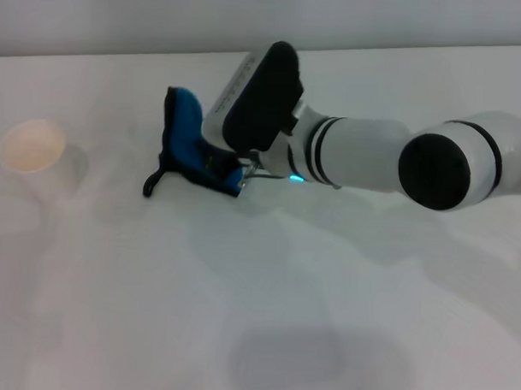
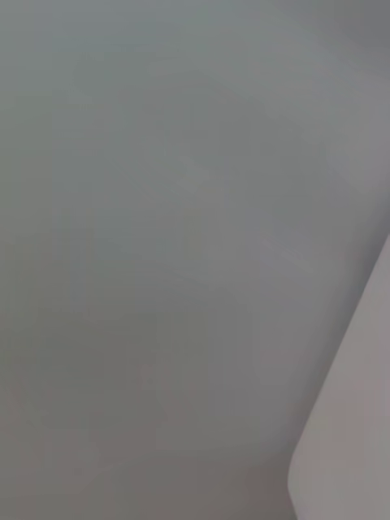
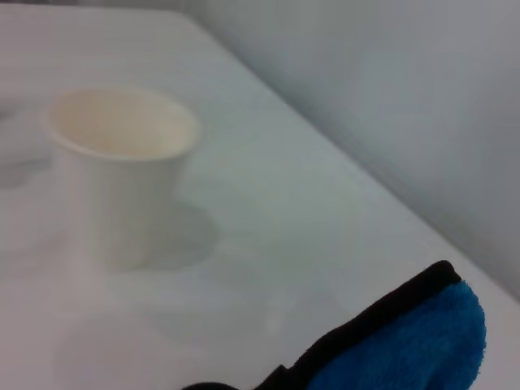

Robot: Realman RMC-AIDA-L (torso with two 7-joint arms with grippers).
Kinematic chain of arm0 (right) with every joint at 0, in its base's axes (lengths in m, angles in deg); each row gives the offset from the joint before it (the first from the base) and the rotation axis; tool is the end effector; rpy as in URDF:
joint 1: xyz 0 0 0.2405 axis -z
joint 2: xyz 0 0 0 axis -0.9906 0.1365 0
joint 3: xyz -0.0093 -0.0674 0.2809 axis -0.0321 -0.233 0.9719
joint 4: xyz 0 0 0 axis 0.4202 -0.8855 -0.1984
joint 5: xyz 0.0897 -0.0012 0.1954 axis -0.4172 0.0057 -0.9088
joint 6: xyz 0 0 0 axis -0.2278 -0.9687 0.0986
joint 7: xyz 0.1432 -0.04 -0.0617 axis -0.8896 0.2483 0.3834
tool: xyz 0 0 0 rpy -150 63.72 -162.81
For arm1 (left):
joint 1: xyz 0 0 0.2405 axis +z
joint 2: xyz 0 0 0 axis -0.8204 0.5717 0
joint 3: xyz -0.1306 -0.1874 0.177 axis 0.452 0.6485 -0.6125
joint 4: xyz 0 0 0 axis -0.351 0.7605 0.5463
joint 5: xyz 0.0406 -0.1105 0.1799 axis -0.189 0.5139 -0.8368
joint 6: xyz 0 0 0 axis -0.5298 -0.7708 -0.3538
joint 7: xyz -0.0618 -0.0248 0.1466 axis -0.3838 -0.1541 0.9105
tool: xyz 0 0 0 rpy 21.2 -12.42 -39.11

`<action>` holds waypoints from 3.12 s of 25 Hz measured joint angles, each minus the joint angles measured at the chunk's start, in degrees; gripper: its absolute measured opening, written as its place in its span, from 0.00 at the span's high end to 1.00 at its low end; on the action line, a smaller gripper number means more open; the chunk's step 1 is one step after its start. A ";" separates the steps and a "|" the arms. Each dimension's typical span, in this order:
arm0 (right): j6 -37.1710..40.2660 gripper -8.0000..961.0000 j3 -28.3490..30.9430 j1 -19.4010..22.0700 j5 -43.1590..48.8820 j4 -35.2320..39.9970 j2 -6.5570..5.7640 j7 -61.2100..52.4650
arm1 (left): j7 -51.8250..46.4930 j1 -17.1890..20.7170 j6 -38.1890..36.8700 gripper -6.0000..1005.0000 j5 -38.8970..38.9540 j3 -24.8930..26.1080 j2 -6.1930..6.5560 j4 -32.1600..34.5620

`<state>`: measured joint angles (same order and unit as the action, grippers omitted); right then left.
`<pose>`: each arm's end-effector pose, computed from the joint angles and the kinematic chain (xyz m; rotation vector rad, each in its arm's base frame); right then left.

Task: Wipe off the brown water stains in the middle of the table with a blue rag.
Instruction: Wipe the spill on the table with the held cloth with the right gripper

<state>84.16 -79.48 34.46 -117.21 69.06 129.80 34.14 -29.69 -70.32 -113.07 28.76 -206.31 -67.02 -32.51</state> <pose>0.1833 0.4287 -0.1786 -2.4750 0.3156 0.0389 -0.4122 0.2807 -0.0330 -1.3661 -0.9521 -0.8873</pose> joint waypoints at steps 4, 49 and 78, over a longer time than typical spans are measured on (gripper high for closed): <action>1.20 0.90 -0.29 0.26 0.00 -0.87 0.01 -0.06 | 0.00 0.01 0.00 0.13 0.00 0.00 -0.02 0.03; 5.33 0.90 -13.22 -1.58 -7.86 0.26 0.01 -4.88 | -0.09 0.03 0.18 0.13 0.00 -0.07 -0.02 1.33; -0.26 0.90 -6.92 -2.83 -3.30 -6.54 0.00 -1.48 | -0.09 -0.04 0.27 0.13 0.00 0.08 0.08 1.33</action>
<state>83.90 -86.40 31.63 -120.51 62.53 129.80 32.67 -29.77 -70.36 -112.81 28.76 -206.23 -66.94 -31.19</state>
